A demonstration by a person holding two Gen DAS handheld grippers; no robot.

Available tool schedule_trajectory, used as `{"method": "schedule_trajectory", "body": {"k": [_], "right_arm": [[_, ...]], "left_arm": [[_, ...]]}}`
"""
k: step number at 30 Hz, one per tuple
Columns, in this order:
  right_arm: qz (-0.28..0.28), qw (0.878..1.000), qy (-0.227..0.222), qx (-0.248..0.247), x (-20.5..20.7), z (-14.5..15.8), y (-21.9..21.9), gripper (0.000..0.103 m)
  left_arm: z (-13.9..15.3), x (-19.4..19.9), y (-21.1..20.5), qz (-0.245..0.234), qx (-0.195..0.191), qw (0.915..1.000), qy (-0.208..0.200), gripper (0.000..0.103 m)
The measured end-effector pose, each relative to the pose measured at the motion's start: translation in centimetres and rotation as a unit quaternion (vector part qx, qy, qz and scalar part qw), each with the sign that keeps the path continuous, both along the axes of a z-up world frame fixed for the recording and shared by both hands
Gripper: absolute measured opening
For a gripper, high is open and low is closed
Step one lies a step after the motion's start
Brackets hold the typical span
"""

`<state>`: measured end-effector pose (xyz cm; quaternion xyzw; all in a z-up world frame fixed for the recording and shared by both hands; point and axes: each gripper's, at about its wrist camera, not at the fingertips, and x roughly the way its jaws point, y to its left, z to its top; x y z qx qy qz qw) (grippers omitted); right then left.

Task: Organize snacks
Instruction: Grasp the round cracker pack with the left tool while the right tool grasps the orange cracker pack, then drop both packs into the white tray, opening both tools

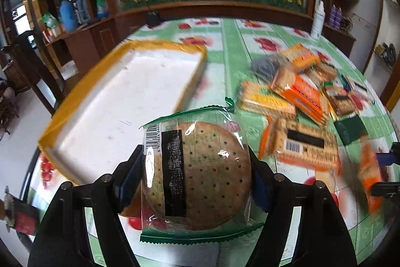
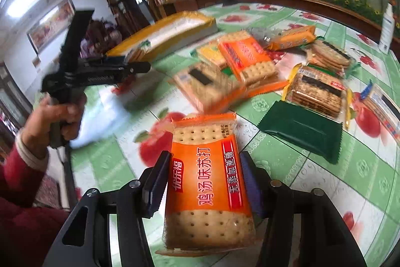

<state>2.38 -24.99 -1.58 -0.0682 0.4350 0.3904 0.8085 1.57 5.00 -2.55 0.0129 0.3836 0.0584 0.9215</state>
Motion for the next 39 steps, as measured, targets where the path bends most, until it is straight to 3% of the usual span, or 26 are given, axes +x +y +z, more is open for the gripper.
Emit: {"method": "schedule_trajectory", "body": {"k": [6,12,21,24,31,34,37,39], "right_arm": [[0.01,0.999,-0.006,0.053,0.2,3.0,0.7,0.055],[0.041,0.997,-0.006,0.069,1.2,3.9,6.1,0.055],[0.033,0.986,0.025,0.162,8.3,5.8,16.0,0.055],[0.031,0.98,0.059,0.187,11.2,5.2,19.8,0.055],[0.016,0.988,0.106,0.114,15.7,0.0,28.4,0.055],[0.006,0.987,0.117,0.113,16.7,-0.8,29.2,0.055],[-0.003,0.991,0.101,0.091,16.7,-0.6,29.5,0.06],[-0.005,0.991,0.095,0.091,16.4,-0.3,29.0,0.074]], "left_arm": [[1.5,-0.4,2.3,0.031,0.009,0.9992,-0.022,0.074],[2.2,-0.4,5.7,0.065,0.007,0.9973,-0.033,0.074],[2.5,2.1,12.3,0.128,-0.013,0.991,-0.035,0.074],[1.7,2.9,13.8,0.142,-0.017,0.9894,-0.024,0.074],[-0.6,4.5,14.3,0.139,-0.02,0.99,0.012,0.074],[-1.6,5.0,14.6,0.142,-0.021,0.9888,0.039,0.075],[-2.0,4.8,14.5,0.147,-0.019,0.9873,0.056,0.087],[-2.0,4.4,14.6,0.153,-0.026,0.9864,0.055,0.093]]}}
